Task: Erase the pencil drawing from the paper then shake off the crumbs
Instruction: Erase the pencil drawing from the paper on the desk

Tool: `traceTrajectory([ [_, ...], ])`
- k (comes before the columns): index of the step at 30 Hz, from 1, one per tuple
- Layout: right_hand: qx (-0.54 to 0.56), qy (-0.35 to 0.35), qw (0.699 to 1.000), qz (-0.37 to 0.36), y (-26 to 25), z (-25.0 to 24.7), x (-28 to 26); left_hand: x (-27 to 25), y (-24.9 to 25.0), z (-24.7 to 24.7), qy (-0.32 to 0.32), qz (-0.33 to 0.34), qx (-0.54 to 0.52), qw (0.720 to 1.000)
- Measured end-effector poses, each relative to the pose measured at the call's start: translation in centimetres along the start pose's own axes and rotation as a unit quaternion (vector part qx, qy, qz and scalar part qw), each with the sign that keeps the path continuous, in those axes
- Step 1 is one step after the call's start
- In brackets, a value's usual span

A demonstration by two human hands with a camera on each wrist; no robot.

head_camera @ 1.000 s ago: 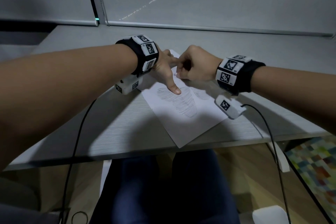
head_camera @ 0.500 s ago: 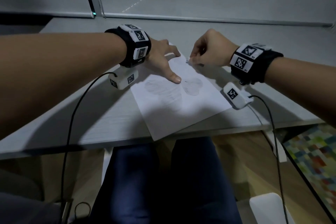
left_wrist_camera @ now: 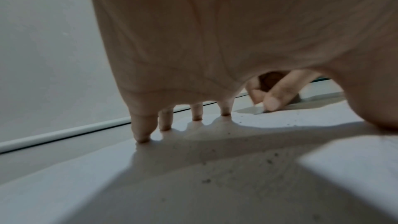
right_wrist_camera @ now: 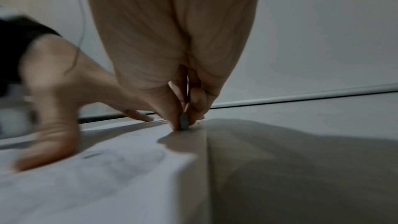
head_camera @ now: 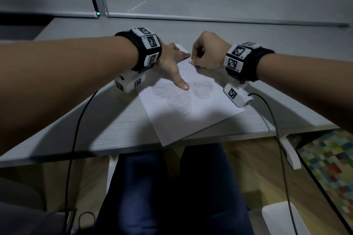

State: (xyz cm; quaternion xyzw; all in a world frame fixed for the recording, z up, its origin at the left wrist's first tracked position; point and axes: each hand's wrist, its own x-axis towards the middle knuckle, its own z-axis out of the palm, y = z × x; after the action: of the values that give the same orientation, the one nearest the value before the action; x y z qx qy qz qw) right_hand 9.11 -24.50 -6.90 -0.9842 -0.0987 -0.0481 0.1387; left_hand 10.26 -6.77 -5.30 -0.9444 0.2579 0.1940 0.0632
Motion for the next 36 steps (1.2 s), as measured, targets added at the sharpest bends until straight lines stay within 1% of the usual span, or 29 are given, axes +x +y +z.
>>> traceTrajectory([
  [2, 0.01, -0.02, 0.999, -0.027, -0.1, 0.0, -0.9, 0.1, -0.2, 0.1, -0.008, 0.006, -0.004, 1.0],
  [4, 0.02, -0.057, 0.996, -0.06, -0.3, -0.1, -2.0, 0.2, -0.3, 0.1, -0.009, 0.015, -0.009, 1.0],
  [6, 0.021, -0.071, 0.995, -0.072, -0.4, -0.2, -2.3, 0.3, -0.3, 0.1, -0.007, 0.019, -0.009, 1.0],
  [8, 0.01, -0.05, 0.997, -0.057, -0.3, -0.2, -1.6, 0.5, -0.2, 0.1, -0.005, 0.01, -0.007, 1.0],
  [11, -0.004, -0.012, 1.0, -0.011, -0.2, -0.3, -0.3, 0.9, -0.4, 0.2, -0.012, 0.005, -0.008, 1.0],
  [14, -0.006, -0.012, 1.0, -0.007, -0.2, -0.3, -0.4, 1.1, -0.5, 0.2, -0.022, 0.009, -0.002, 1.0],
  [18, 0.017, -0.036, 0.998, -0.041, -0.4, 0.0, -1.9, 1.2, -0.5, 0.2, -0.023, 0.012, 0.005, 1.0],
  [20, 0.02, -0.045, 0.998, -0.047, -0.5, 0.0, -2.2, 1.4, -0.5, 0.3, -0.017, 0.009, -0.004, 1.0],
  [24, 0.026, -0.008, 1.0, -0.005, -0.4, -0.1, -0.4, 1.4, -0.5, 0.2, -0.007, 0.014, -0.004, 1.0],
  [27, 0.031, -0.005, 0.999, 0.022, -0.7, -0.2, 0.5, 0.8, -0.4, 0.0, -0.008, 0.017, -0.004, 1.0],
  [33, 0.065, -0.052, 0.995, -0.053, -2.1, 0.5, -1.7, 0.3, -0.3, 0.1, -0.006, 0.011, 0.005, 1.0],
  [36, 0.061, -0.028, 0.997, -0.03, -1.7, 0.4, -1.1, 0.0, -0.1, 0.0, -0.007, 0.009, 0.001, 1.0],
])
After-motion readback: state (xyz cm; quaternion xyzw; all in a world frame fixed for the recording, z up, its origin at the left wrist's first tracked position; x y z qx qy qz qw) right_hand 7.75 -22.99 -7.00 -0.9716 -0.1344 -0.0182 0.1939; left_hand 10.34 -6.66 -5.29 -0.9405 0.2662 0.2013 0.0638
